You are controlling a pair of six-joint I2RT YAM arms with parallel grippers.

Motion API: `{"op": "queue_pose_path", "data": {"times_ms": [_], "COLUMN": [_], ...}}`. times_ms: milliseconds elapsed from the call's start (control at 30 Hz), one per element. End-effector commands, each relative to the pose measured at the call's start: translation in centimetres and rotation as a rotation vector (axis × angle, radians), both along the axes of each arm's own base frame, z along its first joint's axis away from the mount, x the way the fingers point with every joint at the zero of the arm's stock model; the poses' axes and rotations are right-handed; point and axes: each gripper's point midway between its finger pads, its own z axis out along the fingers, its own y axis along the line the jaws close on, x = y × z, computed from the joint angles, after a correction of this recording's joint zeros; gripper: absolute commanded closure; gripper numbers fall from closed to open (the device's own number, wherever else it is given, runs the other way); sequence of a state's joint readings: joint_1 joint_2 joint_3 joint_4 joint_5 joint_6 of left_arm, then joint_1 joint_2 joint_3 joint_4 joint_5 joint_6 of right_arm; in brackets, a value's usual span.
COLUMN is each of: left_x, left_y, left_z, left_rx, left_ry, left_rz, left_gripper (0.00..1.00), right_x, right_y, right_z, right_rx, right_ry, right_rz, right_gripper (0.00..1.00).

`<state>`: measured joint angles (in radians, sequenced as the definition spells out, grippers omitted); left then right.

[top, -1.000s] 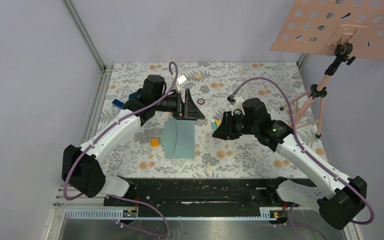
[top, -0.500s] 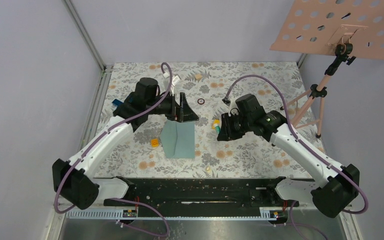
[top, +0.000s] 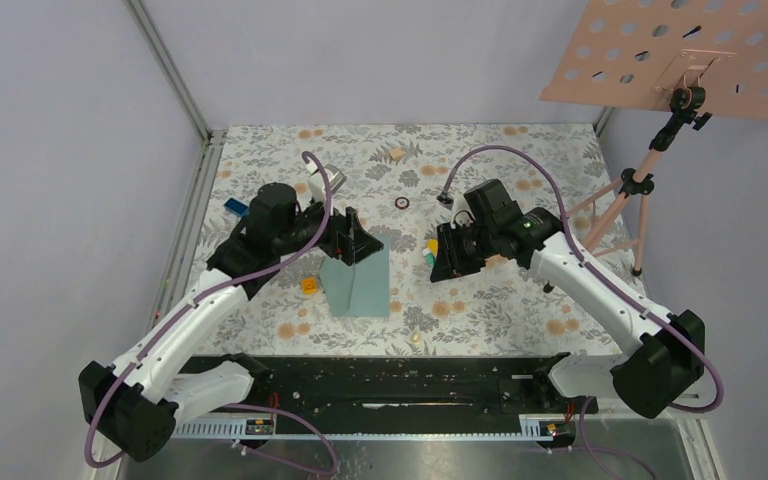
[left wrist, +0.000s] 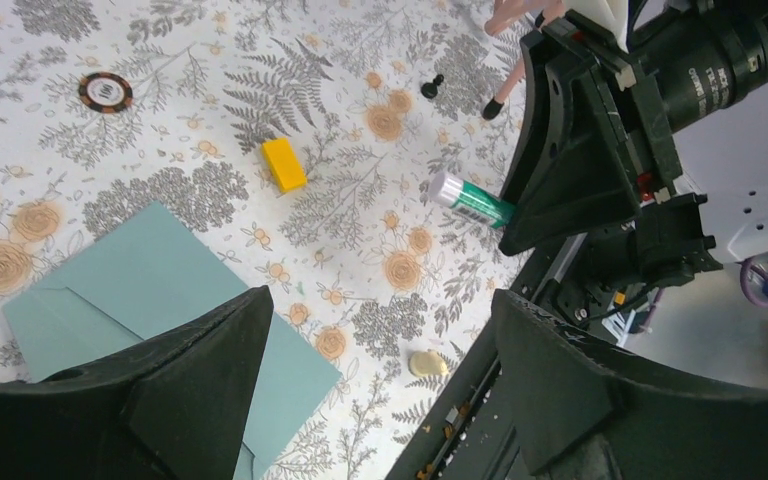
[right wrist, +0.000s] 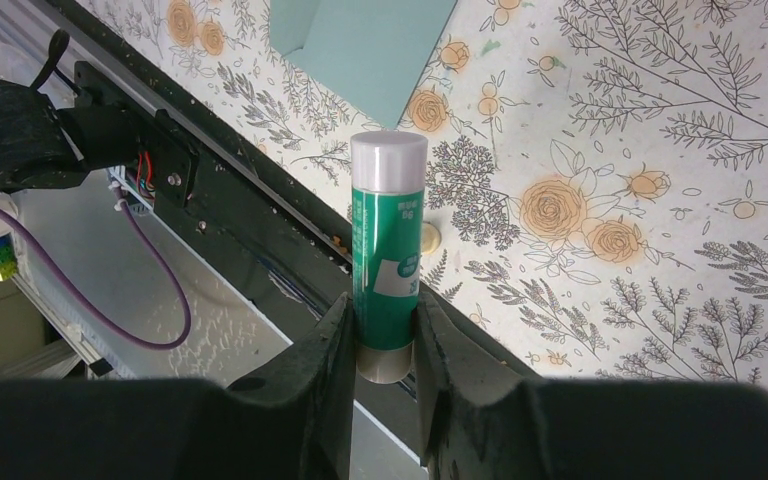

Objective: Place the letter into the envelope and seal it
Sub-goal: Adjust the solid glue.

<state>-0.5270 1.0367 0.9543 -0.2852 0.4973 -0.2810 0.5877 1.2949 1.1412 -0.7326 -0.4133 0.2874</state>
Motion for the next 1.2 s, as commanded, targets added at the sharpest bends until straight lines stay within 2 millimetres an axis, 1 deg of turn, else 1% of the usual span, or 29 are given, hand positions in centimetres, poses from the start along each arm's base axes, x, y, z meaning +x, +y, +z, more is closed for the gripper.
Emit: {"op": "queue_pose_path", "data": {"times_ms": [0,133,200,367,567,867,1000,1167], "left_x": [1.6,1.8,1.9,2.0,2.0,1.8,1.9,2.0], "left_y": [-0.2,-0.4,-0.5,-0.7,-0.6,-0.8,-0.5,-0.1], "left_z": [2.1,1.9,1.3,0.8,1.3,1.2,1.4,2.1], "left_rx": [-0.024,-0.028,-0.014,0.007,0.006,0.0,-0.003,-0.02], "left_ry": [-0.104,-0.074,-0.043,0.018,0.005,0.011,-0.02,-0.079], "left_rz": [0.03,0.041,0.04,0.037,0.037,0.031,0.042,0.065], "left_gripper": [0.19,0.2,0.2,0.2,0.19,0.19,0.19,0.19], "right_x": [0.3,0.4,0.5,0.2,0.2,0.1,0.0,0.0], "right_y": [0.6,0.5,0.4,0.5,0.5,0.5,0.6,0.6], "right_z": [1.9,2.0,2.0,1.8,1.8,1.5,1.7,1.6], "right_rx": [0.048,0.046,0.042,0.048,0.051,0.047,0.054,0.053], "right_ry": [-0.01,-0.023,-0.03,-0.016,-0.013,-0.009,-0.009,-0.007], "right_rz": [0.001,-0.008,-0.018,-0.008,-0.008,-0.007,0.002,0.005], "right_gripper": [1.0,1.0,1.0,1.0,1.0,1.0,1.0,1.0]}}
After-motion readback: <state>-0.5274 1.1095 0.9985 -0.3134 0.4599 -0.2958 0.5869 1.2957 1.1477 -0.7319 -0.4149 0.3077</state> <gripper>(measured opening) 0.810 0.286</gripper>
